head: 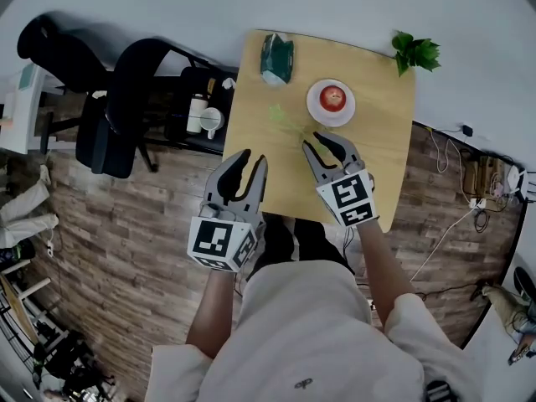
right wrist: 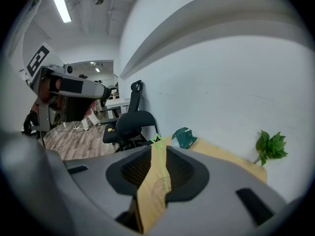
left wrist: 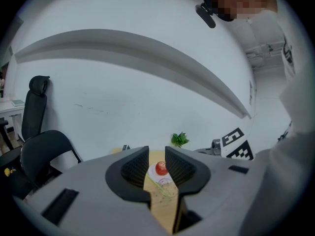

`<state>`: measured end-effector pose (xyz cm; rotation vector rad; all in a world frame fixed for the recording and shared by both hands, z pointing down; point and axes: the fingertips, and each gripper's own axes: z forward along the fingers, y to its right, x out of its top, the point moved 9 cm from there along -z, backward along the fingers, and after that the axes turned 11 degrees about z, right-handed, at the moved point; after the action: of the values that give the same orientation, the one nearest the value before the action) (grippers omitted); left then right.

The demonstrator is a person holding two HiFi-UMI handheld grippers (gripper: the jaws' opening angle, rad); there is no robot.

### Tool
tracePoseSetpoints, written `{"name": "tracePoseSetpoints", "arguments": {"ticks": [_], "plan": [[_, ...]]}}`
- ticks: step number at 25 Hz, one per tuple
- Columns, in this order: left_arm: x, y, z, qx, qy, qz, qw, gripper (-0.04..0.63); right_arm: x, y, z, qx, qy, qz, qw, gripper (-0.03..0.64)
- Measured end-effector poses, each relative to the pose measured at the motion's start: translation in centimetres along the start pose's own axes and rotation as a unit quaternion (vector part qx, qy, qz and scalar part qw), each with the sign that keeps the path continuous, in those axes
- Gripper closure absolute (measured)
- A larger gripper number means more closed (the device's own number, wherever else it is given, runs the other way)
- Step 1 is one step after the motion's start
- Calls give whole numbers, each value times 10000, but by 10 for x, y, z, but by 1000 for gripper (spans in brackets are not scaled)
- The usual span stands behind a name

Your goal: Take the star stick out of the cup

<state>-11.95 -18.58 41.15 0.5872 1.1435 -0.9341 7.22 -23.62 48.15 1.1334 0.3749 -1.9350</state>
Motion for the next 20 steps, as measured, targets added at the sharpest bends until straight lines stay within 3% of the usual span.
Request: {"name": "tracePoseSetpoints", "arguments": {"ticks": [20], "plan": [[-20,4,20,333,-364,-140,9987,498,-43,23,63,388,-668,-294,9966,537]]}}
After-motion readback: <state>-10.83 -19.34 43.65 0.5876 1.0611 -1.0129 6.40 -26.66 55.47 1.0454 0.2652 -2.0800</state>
